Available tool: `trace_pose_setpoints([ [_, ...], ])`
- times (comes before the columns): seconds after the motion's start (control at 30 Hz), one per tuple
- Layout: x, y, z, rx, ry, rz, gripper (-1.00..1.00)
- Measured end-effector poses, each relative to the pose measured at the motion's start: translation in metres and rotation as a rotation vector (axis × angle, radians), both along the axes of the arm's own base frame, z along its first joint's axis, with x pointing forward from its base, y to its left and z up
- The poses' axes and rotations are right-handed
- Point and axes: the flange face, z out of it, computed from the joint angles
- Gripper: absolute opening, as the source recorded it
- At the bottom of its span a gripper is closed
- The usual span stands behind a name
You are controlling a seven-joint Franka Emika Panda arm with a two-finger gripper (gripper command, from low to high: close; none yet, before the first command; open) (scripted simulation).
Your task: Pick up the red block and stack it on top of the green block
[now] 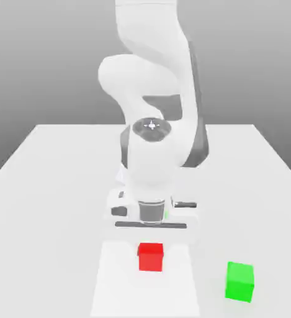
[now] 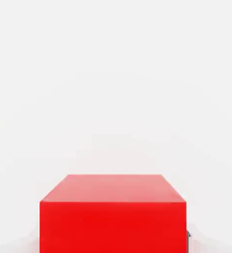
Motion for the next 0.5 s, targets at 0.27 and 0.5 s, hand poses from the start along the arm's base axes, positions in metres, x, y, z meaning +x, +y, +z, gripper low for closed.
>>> trace_pose_setpoints([
  [0.27, 0.022, 0.015, 0.049, 0.003, 0.001, 0.121, -1.0],
  [0.5, 0.048, 0.132, 0.067, 0.004, 0.001, 0.553, -1.0],
])
